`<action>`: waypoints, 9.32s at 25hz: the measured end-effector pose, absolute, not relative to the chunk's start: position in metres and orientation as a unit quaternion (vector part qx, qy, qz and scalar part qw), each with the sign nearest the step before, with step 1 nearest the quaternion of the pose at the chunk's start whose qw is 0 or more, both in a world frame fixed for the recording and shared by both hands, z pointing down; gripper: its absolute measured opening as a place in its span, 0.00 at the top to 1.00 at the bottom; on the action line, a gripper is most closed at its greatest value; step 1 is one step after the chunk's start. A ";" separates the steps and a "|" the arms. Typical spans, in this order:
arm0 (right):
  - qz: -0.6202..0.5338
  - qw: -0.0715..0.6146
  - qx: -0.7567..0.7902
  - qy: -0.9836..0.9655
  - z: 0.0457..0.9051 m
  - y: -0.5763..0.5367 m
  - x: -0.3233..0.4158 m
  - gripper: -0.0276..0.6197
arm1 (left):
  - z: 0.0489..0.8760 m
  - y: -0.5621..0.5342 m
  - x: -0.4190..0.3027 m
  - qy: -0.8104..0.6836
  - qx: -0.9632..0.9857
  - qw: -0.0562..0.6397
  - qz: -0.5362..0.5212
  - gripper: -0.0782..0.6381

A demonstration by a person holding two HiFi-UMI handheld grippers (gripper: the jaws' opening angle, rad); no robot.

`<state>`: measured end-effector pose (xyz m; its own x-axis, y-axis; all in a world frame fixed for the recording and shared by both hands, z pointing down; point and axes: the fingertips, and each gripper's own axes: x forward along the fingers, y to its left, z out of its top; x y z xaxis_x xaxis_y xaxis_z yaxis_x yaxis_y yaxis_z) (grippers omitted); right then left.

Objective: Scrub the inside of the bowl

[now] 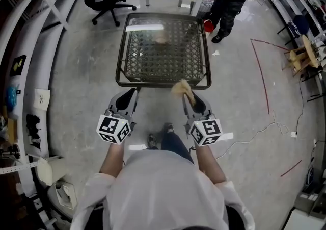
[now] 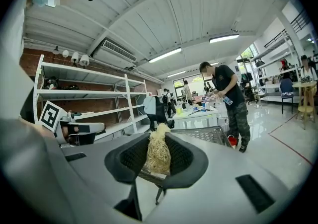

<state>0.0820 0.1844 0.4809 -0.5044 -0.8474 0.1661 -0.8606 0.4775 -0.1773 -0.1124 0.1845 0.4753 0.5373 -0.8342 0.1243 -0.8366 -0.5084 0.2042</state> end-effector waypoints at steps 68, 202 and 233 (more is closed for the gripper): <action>0.120 0.034 0.508 -0.852 0.483 -0.178 0.054 0.80 | 0.478 -0.218 -0.112 -0.434 0.891 0.133 0.006 0.83; 0.032 0.016 0.412 -0.911 0.422 -0.188 0.026 0.80 | 0.469 -0.251 -0.074 -0.508 0.838 0.192 0.045 0.83; 0.014 0.110 0.383 -0.917 0.449 -0.203 -0.010 0.80 | 0.457 -0.245 -0.064 -0.494 0.854 0.152 0.059 0.83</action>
<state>-0.0102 -0.2034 0.4486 -0.6825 -0.6992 0.2126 -0.7054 0.7064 0.0588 -0.0640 -0.2446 0.4574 0.5054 -0.8257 0.2506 -0.8615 -0.4662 0.2015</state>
